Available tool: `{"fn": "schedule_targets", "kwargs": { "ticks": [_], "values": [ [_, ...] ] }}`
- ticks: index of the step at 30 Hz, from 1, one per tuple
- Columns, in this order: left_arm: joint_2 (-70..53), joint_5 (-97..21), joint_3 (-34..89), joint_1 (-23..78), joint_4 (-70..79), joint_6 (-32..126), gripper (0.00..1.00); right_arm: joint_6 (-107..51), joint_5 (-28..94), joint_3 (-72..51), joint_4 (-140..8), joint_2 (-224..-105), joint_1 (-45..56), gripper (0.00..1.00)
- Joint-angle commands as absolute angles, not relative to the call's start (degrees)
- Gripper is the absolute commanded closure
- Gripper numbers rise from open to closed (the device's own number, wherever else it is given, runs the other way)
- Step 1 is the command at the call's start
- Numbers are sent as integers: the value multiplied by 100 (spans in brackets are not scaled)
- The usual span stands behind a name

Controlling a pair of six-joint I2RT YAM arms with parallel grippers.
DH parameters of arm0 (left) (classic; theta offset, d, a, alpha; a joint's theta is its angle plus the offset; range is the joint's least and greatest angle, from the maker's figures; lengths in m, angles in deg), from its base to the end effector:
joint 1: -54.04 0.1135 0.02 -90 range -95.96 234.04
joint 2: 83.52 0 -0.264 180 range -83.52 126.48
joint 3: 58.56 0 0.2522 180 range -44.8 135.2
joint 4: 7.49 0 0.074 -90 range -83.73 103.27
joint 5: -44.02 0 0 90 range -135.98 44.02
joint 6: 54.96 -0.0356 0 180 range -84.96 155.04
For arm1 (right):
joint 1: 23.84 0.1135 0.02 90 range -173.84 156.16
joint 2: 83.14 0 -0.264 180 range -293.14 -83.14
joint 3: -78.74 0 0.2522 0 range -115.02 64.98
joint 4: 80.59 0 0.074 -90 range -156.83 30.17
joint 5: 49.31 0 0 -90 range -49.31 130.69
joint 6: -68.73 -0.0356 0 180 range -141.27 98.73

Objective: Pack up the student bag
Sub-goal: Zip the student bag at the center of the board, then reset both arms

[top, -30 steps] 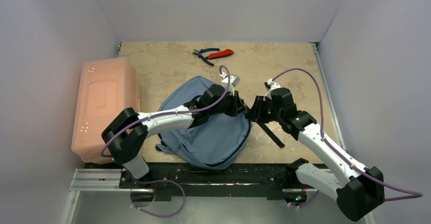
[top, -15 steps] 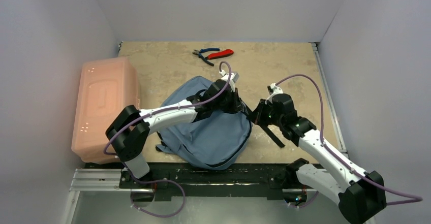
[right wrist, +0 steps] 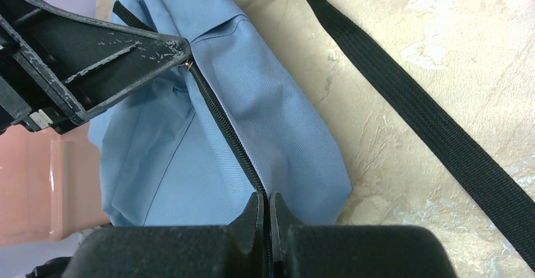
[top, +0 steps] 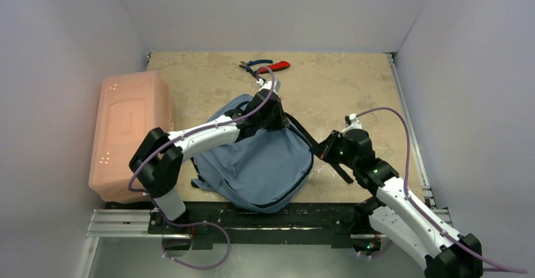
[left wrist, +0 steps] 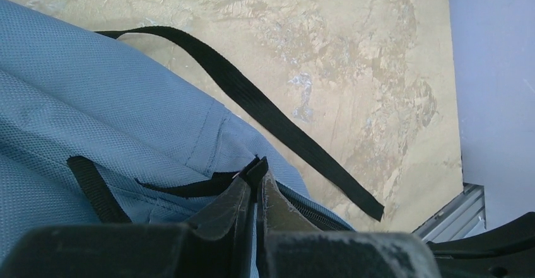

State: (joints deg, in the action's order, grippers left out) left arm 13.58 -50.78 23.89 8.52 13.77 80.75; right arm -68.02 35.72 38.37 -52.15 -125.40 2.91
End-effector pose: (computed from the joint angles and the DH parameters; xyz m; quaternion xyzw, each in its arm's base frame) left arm 0.2721 -0.2728 0.2475 -0.0205 0.8898 -0.2986 0.3444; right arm 0.1515 0.0798 0.2274 0.1292 0.8572 0.3275 0.3757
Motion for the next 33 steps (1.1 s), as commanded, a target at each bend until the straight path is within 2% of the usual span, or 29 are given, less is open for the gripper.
{"fn": "schedule_targets", "kwargs": {
  "ticks": [1, 6, 8, 12, 14, 15, 18, 24, 27, 29, 33],
  "values": [
    [1292, -6087, 2667, 1282, 1662, 7663, 100, -6741, 3890, 3847, -4731, -12461, 264, 100],
    [1224, -5449, 2744, 1335, 1608, 7353, 100, -6430, 3378, 3793, -5134, -12388, 270, 100],
    [1123, -5166, 2728, 1341, 1535, 7359, 96, -6279, 3521, 3647, -5120, -12369, 265, 91],
    [725, -4474, 2709, 1347, 1485, 7306, 68, -5874, 3799, 3128, -4696, -12466, 264, 65],
    [380, -4200, 2569, 1351, 1316, 7188, 41, -5717, 3930, 2935, -4605, -12463, 268, 58],
    [179, -4137, 2481, 1350, 1269, 7127, 31, -5671, 4014, 2851, -4573, -12467, 263, 54],
    [-512, -4041, 2326, 1352, 1320, 6869, 15, -5424, 4310, 2369, -4272, -12518, 264, 43],
    [-2124, -4277, 2210, 1350, 1821, 5827, 9, -4908, 5009, 1511, -4052, -12325, 266, 18],
    [-3067, -4663, 2209, 1352, 2173, 5270, 8, -4477, 5363, 968, -3846, -12160, 266, 14],
    [-3588, -4981, 2189, 1346, 2367, 4935, 7, -4297, 5743, 738, -3889, -11972, 268, 7],
    [-4513, -5646, 2144, 1352, 2597, 4429, 6, -3908, 6481, 384, -4003, -11666, 269, 1]
  ]
}}
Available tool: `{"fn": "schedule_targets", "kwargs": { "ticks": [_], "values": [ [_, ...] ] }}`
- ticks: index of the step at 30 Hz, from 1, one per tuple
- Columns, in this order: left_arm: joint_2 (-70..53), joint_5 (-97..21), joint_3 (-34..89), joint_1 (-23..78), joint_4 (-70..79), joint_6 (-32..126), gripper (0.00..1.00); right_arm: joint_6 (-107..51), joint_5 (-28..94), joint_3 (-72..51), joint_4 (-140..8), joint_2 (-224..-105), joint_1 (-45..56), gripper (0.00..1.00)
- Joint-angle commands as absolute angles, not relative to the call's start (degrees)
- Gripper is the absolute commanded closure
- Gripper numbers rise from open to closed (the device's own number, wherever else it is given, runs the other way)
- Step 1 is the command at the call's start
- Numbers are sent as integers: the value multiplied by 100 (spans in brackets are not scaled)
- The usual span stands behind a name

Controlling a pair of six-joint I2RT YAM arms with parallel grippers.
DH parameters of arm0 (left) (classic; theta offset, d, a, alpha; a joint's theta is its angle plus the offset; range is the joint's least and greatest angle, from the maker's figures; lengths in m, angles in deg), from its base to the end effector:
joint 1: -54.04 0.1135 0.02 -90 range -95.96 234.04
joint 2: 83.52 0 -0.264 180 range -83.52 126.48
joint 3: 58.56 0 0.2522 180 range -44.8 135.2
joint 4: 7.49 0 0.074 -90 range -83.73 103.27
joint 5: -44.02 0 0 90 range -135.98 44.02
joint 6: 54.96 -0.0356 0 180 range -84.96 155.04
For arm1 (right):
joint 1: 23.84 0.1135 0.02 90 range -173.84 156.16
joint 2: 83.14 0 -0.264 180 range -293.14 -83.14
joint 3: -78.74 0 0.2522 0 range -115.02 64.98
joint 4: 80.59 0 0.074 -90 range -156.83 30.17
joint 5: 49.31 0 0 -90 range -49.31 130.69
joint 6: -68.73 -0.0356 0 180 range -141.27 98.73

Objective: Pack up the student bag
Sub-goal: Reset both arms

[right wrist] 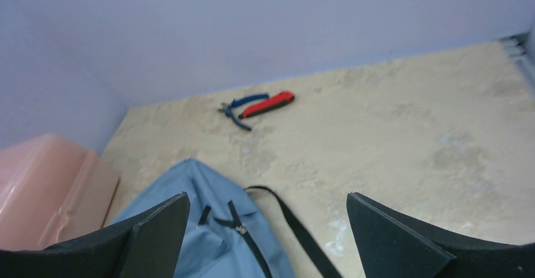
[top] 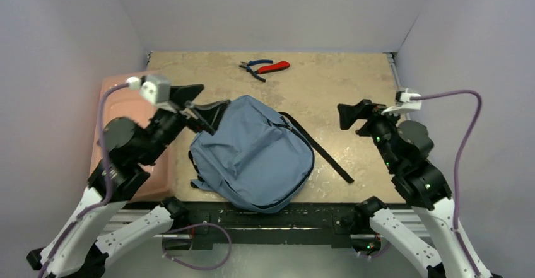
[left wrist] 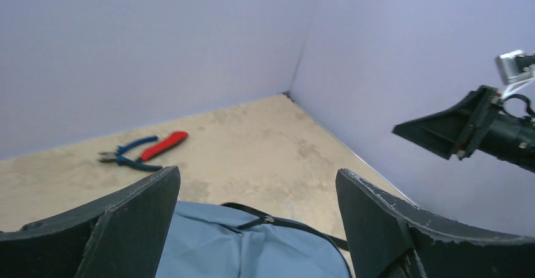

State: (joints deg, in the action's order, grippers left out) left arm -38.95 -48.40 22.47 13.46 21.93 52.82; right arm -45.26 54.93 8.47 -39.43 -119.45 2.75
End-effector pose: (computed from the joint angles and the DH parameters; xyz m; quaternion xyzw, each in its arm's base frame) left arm 0.1100 -0.0922 0.4621 0.1154 0.6523 -0.3530 0.6608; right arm 0.1149 0.0477 0.3971 0.0651 0.7460 0.1963 0.6330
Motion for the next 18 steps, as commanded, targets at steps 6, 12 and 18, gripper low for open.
{"fn": "schedule_targets", "kwargs": {
  "ticks": [6, 12, 18],
  "values": [
    [-5671, -6446, 1754, 1347, 2288, 3865, 5, -3424, 6971, 41, -4256, -11114, 266, 1],
    [-5918, -6712, 1809, 1352, 2180, 3633, 6, -3369, 7074, -144, -4299, -10700, 271, 1],
    [-5869, -6695, 1882, 1345, 2285, 3658, 7, -3355, 6948, -229, -4307, -10665, 268, 1]
  ]
}}
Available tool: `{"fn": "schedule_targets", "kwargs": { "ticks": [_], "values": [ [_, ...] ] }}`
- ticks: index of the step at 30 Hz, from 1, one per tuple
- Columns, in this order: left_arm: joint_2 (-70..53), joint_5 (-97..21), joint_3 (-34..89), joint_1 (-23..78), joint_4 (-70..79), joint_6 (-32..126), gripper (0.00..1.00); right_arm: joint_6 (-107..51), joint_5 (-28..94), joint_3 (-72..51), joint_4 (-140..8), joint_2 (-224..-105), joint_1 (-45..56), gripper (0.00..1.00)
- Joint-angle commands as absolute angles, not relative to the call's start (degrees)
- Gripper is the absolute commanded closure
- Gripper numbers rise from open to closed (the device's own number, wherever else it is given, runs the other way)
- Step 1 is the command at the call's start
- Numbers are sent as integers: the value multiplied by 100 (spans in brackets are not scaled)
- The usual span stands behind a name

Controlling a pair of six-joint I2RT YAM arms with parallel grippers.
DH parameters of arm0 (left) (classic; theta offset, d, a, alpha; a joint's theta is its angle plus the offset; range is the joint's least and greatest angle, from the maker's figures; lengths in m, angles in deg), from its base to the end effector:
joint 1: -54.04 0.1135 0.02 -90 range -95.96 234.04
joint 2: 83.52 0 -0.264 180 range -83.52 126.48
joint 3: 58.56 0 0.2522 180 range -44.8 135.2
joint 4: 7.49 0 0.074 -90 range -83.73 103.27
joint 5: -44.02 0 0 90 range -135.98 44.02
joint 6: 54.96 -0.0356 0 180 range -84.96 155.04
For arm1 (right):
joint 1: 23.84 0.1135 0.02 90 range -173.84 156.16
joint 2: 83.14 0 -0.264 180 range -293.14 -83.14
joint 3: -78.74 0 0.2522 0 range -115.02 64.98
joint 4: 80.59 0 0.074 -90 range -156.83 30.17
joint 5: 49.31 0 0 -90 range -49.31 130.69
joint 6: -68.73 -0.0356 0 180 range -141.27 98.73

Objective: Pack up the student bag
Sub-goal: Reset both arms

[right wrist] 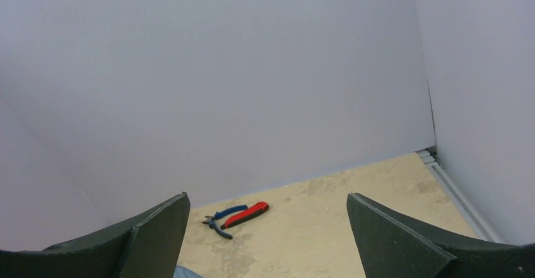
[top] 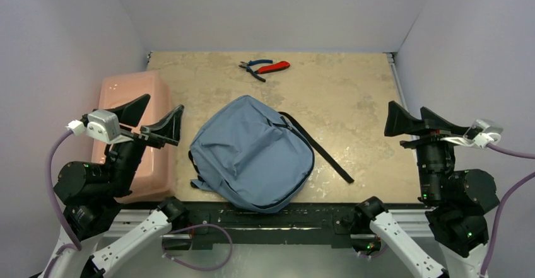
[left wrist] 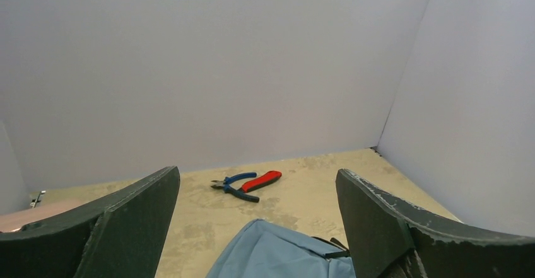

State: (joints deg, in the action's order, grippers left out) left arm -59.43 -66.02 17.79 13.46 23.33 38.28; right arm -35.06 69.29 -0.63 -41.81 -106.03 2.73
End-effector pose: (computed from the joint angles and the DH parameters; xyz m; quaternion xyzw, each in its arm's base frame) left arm 0.0333 -0.0124 0.4600 0.0413 0.5715 -0.2127 0.7915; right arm 0.0222 -0.0079 0.4584 0.1346 0.5903 0.1332 0.7847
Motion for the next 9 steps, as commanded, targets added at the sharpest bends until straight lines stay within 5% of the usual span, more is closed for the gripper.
{"fn": "schedule_targets", "kwargs": {
  "ticks": [1, 9],
  "values": [
    [-5880, -6710, 1863, 1351, 2287, 3669, 7, -3358, 6924, -234, -4320, -10669, 266, 1],
    [-5878, -6709, 1857, 1351, 2299, 3736, 7, -3465, 7014, -67, -4372, -10694, 267, 1]
  ]
}}
